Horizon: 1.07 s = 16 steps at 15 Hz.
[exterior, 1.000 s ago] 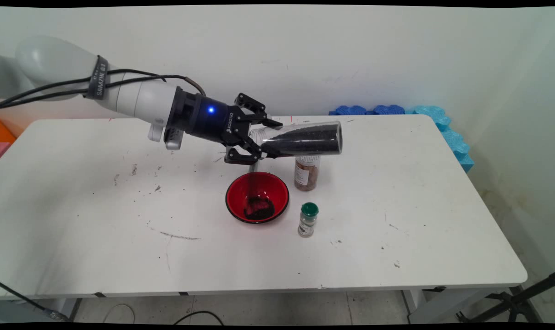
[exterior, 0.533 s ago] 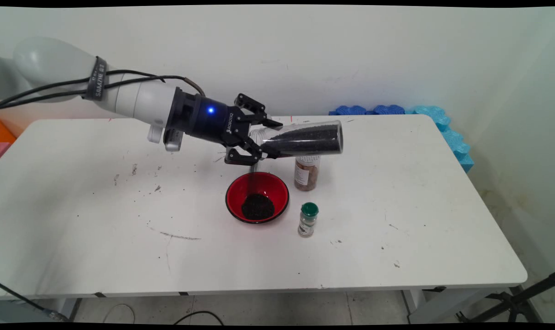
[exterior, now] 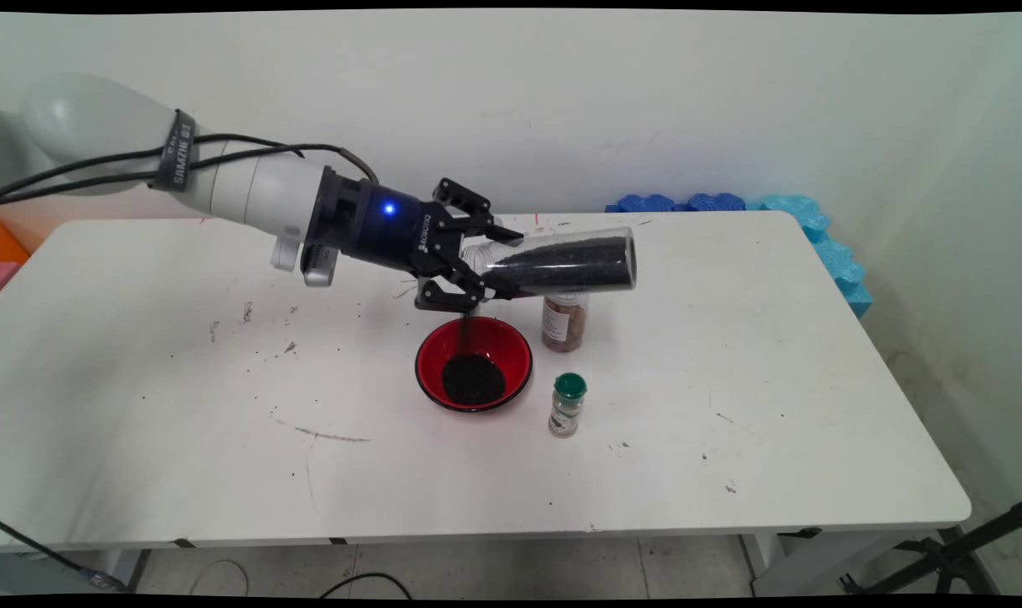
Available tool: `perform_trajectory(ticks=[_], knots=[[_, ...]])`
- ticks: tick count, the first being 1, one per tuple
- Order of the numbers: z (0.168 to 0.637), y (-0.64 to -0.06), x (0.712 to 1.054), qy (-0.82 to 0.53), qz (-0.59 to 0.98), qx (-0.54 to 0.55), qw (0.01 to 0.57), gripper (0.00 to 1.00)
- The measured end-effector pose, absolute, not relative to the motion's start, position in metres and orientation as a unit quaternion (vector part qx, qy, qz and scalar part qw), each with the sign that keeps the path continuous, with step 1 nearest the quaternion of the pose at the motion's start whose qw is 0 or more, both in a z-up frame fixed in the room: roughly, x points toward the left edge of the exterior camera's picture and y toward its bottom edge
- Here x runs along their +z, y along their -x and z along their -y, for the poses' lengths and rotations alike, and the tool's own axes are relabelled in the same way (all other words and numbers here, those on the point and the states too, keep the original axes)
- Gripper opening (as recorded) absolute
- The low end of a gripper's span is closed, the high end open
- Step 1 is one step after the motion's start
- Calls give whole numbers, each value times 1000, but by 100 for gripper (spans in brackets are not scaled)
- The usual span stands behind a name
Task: Pour the black seasoning powder in the red bowl
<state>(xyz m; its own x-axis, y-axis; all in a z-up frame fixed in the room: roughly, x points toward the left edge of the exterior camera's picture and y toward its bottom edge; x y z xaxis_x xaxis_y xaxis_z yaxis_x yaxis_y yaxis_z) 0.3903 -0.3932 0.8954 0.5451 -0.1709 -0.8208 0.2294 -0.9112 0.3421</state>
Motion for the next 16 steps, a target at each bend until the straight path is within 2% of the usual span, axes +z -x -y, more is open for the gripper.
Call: perform_trajectory(ticks=[16], knots=[[385,-382,891,-847,-27,-493,200,0]])
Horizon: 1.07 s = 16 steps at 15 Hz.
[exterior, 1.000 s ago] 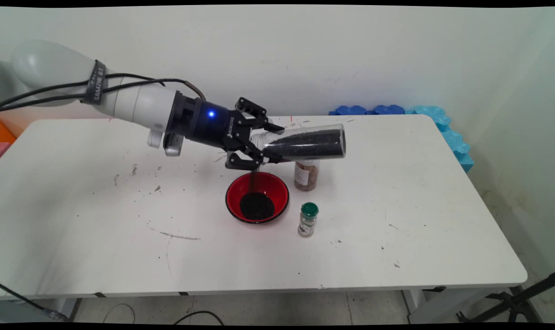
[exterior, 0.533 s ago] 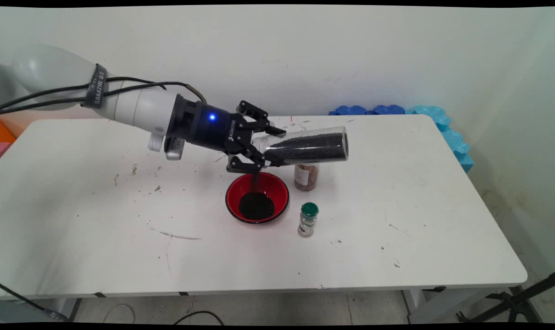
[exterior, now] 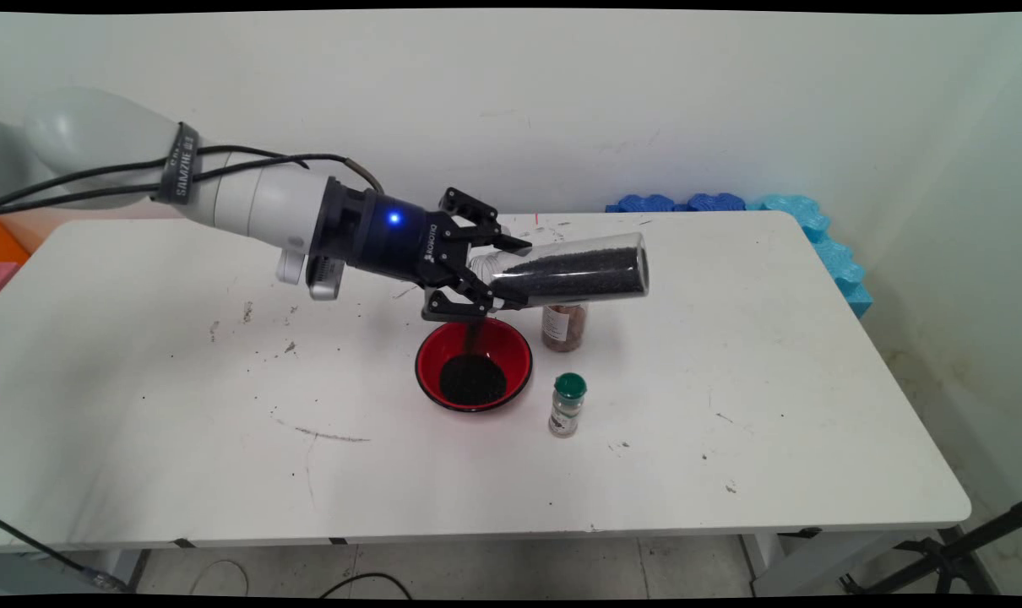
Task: Pour the black seasoning powder in the red bowl
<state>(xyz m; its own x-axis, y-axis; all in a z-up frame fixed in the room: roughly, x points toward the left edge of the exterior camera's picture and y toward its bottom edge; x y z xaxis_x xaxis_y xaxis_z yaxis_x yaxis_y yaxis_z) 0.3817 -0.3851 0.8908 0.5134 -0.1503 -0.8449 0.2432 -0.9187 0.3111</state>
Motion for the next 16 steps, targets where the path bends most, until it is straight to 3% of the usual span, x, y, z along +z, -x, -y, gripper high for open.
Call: perform_trajectory(ticks=[9,16], knots=[[387,-384,886,-847,-22,-491,203,0],[395,-385,887,-850,45,-466,240,0]])
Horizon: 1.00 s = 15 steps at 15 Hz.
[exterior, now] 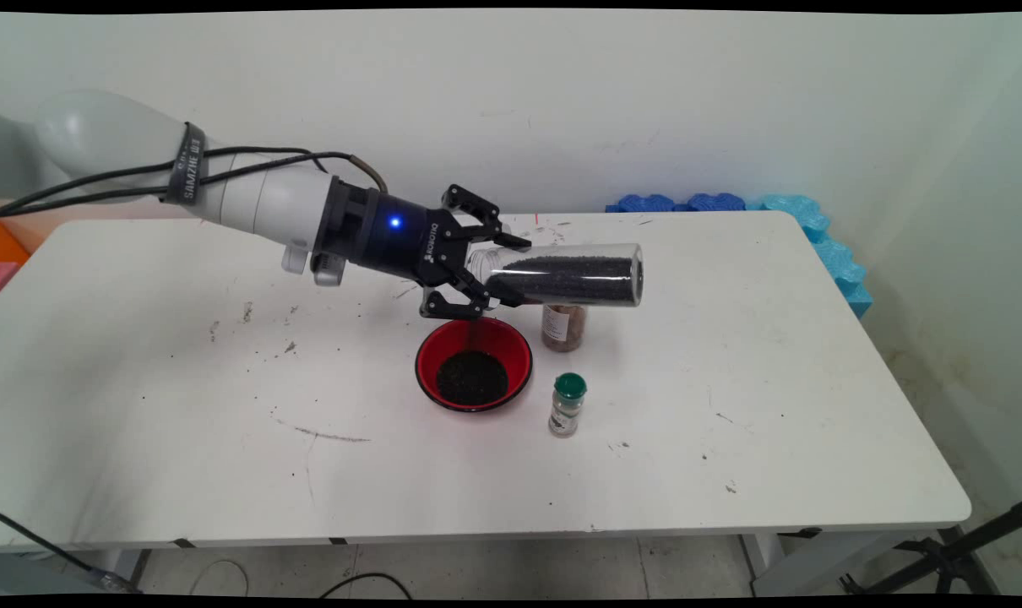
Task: Pour the black seasoning powder in the red bowl
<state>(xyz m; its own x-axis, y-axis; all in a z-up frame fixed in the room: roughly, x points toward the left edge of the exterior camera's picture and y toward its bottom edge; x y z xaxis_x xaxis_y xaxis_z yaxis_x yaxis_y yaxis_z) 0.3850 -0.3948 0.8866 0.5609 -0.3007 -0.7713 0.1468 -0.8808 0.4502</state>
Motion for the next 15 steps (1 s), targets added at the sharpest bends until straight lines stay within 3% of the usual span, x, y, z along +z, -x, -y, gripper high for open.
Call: perform_trajectory(ticks=[15], knots=[[399,-371,905,-826,215,-411,320,0]])
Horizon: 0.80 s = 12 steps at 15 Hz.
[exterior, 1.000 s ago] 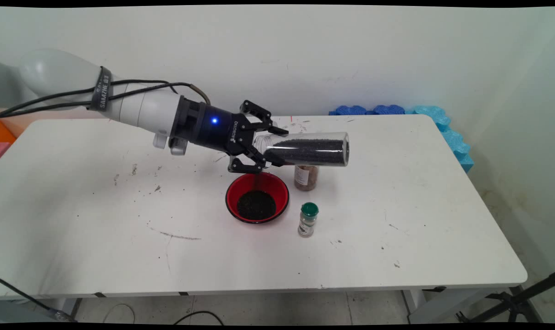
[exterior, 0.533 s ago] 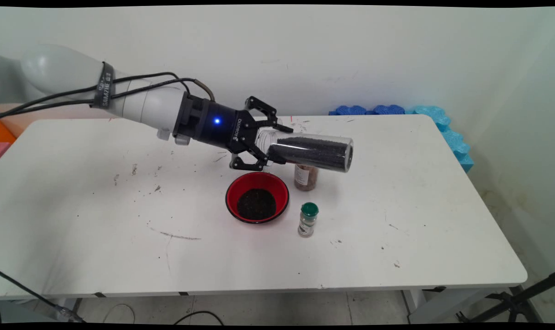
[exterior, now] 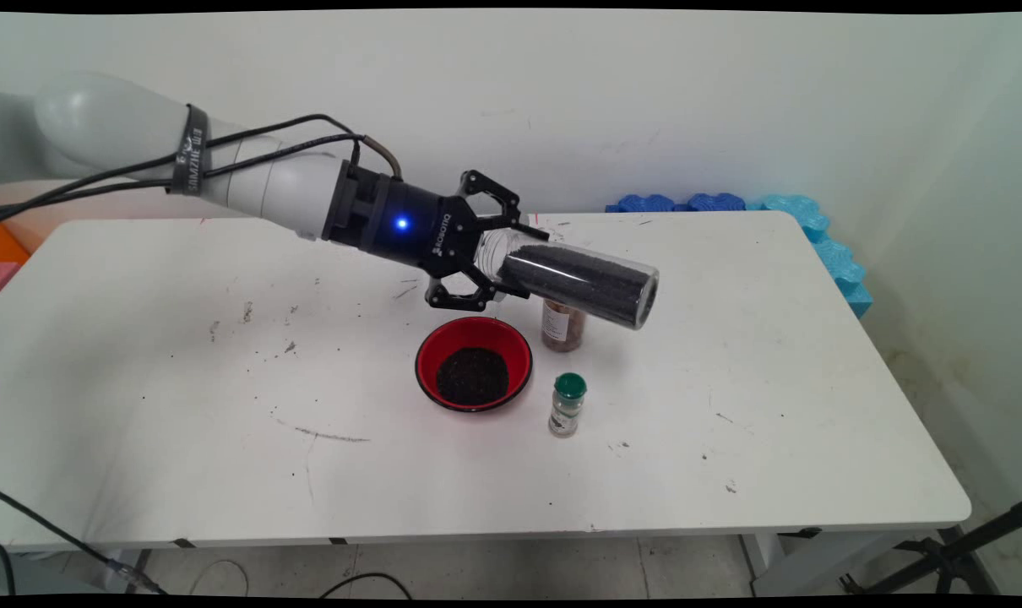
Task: Pour the black seasoning powder in the red bowl
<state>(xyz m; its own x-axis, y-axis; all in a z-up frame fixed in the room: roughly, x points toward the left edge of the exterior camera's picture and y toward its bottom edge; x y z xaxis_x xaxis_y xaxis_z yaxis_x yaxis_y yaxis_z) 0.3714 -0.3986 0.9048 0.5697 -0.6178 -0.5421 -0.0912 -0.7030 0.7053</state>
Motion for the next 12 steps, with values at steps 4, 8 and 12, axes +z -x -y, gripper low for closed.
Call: perform_trajectory(ticks=[4,8,12], knots=[[399,-369,910,-811,268,-390,345,0],[402,-367,913,-794,316,-367,367,0],[405,-366,917,-771,373,-339,389,0]])
